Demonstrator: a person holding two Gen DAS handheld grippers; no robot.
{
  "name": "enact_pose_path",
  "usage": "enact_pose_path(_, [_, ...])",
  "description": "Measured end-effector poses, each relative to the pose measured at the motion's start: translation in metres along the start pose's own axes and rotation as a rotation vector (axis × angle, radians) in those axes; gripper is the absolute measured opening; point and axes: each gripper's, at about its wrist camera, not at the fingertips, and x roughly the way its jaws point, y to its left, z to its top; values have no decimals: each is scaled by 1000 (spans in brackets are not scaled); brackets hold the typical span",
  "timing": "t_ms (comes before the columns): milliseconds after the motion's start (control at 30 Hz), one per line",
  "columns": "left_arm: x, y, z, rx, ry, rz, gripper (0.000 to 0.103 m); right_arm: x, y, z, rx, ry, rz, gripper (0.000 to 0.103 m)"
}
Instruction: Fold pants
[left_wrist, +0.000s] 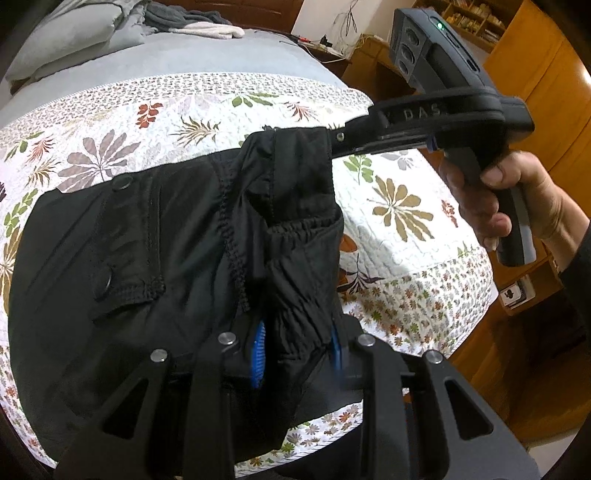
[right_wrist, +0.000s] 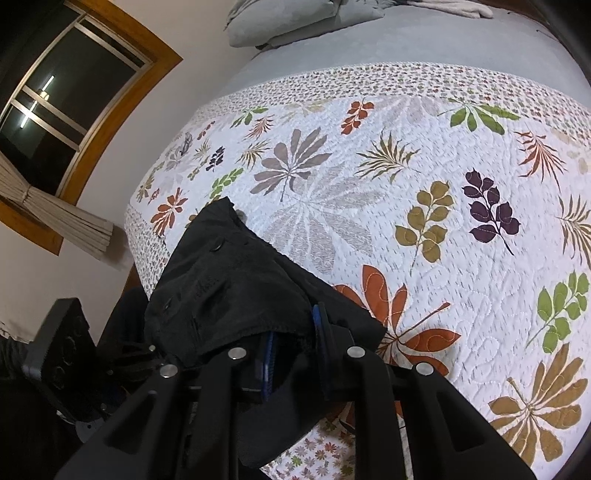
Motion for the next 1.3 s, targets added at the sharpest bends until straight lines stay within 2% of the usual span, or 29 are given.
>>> enact_pose_path(467, [24, -3, -9, 30, 25, 30, 26, 12, -25, -14, 50, -5, 8, 19])
enact_pose_path(700, [28, -7, -11, 41, 37, 19, 36, 6, -29, -22, 75, -20, -15, 19])
enact_pose_path(900, [32, -8, -12, 60, 52, 16, 42, -17, -30, -33, 103, -50, -48, 19])
enact_pose_path(1000, [33, -8, -13, 64, 59, -10, 50, -34, -29, -37, 122, -84, -61, 19])
enact_pose_path(1067, [33, -9, -14, 75, 61, -32, 58, -46, -26, -40, 139, -123, -51, 19])
enact_pose_path(1133, [31, -11, -17, 91, 63, -79, 73, -55, -23, -43, 152, -152, -44, 19])
enact_pose_path(1200, [27, -13, -19, 106, 59, -95, 75, -57, -20, -45, 156, -161, -47, 19])
enact_pose_path(1300, [10, -10, -22, 97, 36, -144, 86, -52, -14, -49, 160, -174, -40, 19])
